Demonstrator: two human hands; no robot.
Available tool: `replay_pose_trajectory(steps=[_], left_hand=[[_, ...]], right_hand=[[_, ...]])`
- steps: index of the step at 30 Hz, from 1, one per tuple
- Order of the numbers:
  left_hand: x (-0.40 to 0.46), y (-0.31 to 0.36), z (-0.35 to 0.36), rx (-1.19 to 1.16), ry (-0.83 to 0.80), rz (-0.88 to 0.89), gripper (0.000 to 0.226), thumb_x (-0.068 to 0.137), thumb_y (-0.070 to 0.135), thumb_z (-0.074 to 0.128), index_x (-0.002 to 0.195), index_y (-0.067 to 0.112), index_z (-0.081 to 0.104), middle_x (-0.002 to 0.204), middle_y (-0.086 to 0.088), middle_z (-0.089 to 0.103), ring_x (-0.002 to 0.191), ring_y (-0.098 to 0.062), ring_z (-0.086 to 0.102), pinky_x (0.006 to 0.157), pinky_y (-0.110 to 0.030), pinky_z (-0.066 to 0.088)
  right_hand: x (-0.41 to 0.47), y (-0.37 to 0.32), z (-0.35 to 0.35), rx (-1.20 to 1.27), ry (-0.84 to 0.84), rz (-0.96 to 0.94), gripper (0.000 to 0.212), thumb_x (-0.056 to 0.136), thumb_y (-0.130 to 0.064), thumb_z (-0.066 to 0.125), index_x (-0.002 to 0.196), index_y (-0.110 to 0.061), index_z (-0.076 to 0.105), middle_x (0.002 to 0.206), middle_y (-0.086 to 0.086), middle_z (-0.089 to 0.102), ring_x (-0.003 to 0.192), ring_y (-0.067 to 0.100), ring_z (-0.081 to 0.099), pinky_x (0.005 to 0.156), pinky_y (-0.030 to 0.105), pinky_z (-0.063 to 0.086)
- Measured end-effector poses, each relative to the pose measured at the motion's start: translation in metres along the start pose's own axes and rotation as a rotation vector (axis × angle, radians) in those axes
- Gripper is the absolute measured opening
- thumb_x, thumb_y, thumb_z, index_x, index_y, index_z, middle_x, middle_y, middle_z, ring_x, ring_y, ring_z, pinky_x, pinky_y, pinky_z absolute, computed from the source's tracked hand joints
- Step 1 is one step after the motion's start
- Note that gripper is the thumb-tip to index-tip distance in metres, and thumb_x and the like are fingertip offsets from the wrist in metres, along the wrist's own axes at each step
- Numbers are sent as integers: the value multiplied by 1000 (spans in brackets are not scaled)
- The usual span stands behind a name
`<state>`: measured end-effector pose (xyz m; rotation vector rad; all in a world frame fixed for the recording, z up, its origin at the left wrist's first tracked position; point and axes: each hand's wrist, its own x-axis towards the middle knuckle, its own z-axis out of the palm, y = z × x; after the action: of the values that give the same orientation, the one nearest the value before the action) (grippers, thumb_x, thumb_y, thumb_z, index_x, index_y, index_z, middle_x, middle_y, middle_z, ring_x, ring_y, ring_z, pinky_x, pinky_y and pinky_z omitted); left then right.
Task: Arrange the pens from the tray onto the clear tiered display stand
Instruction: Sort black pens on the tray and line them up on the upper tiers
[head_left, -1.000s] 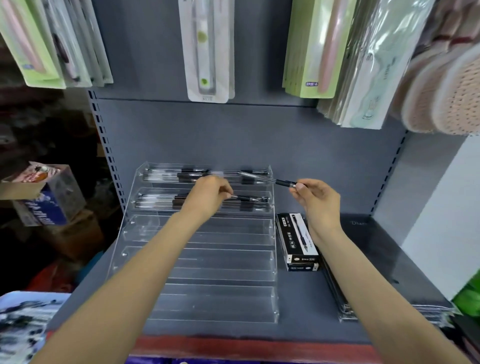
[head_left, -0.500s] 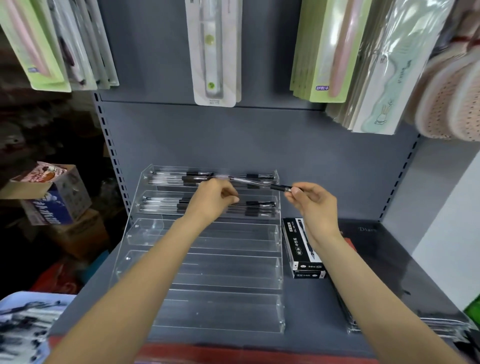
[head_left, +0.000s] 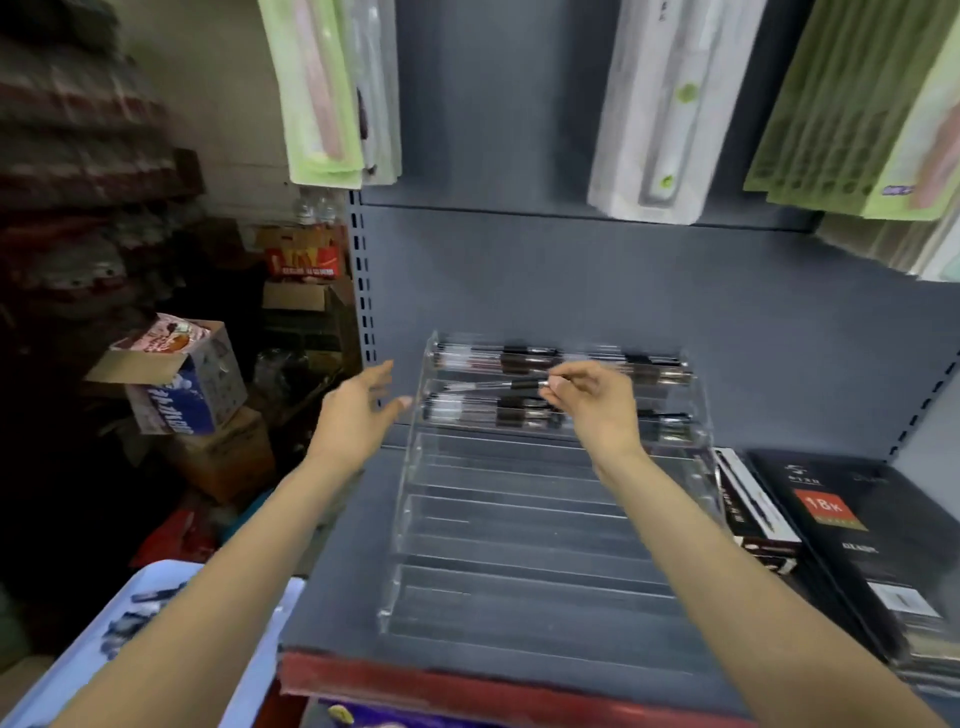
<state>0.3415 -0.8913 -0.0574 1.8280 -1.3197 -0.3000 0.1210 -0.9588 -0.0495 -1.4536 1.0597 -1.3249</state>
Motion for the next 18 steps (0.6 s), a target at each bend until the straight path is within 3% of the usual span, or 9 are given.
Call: replay_pose_trajectory(steps=[4,7,9,11,12,14,18], left_hand=[[9,-11,-11,-133,-195,44,55,87,19,63,138,13,43,126,-6,60,115,-17,56,97,-32,46],[11,-16,-8,-200,-290,91,58,86,18,65,139,14,41,125,-5,60,110,-11,54,95,-23,41],[12,-19,-4,-216,-291,105,57,85,17,66,138,15,44,125,-6,60,111,-14,56,96,-25,42],[12,-21,-2,-229,-268,106,55,84,15,67,135,16,47,123,-6,62,112,-16,58,99,-30,44],[11,-21,-1,-238,-262,107,54,84,13,67,134,17,49,122,-6,63,112,-17,58,100,-33,45],[9,-21,-1,-246,-263,110,52,84,11,66,133,17,50,123,-7,63,112,-17,58,101,-35,45],[9,-18,-2,-202,-256,105,52,85,13,66,134,18,49,123,-5,63,114,-17,58,99,-30,42]], right_hand=[[5,0,18,-220,34,-55,13,87,2,59,85,-9,64,86,11,67,75,24,69,85,33,55],[5,3,20,-228,81,-46,16,87,5,59,82,-10,63,81,11,65,74,29,67,89,42,54],[4,4,22,-225,102,-36,17,86,6,59,82,-10,63,80,10,64,72,28,66,88,43,54],[3,5,24,-260,113,-35,13,86,4,61,85,-8,64,85,12,65,70,22,66,85,33,55],[3,4,25,-312,112,-47,11,85,3,62,87,-7,66,86,11,65,70,19,65,81,22,55],[4,3,27,-477,105,-94,9,85,-2,64,91,-6,70,85,5,66,75,14,62,68,7,45],[12,2,27,-716,61,-125,10,85,-7,65,91,-6,73,90,3,70,83,15,61,73,14,37]])
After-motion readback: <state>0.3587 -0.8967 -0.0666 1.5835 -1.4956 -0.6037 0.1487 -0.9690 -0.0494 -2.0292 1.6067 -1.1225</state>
